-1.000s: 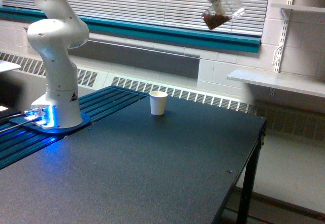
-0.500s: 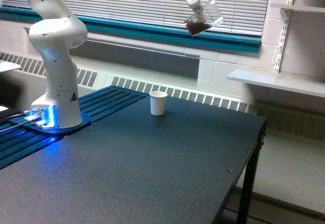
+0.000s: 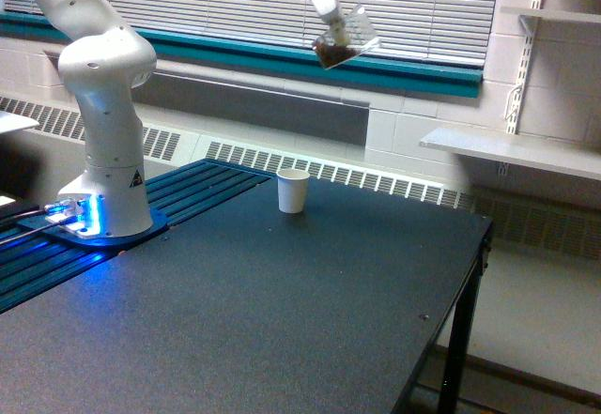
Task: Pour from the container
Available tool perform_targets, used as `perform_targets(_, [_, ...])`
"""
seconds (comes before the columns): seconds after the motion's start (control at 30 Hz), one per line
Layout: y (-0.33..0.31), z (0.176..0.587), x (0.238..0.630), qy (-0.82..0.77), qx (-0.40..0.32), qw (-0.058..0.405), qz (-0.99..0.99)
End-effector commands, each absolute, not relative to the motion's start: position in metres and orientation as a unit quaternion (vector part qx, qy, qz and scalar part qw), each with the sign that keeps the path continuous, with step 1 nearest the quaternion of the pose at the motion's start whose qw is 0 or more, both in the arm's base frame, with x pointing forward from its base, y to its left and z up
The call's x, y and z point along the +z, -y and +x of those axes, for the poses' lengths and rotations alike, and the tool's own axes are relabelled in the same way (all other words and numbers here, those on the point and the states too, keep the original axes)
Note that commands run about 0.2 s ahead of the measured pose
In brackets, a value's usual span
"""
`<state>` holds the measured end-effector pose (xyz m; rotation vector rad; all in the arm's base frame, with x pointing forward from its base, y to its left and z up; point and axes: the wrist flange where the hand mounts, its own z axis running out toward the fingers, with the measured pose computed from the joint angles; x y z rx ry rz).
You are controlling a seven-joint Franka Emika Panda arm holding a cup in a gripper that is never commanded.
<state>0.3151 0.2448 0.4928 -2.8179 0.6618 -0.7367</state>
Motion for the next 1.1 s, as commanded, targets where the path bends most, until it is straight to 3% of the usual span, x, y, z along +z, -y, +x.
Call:
perform_targets(0.03, [-0.252,0.293,0.467,-0.246,-0.223,0.083,-0.940])
perform_targets(1.1, [-0.256,0.218,0.396,-0.292,-0.097,0.057,-0.950])
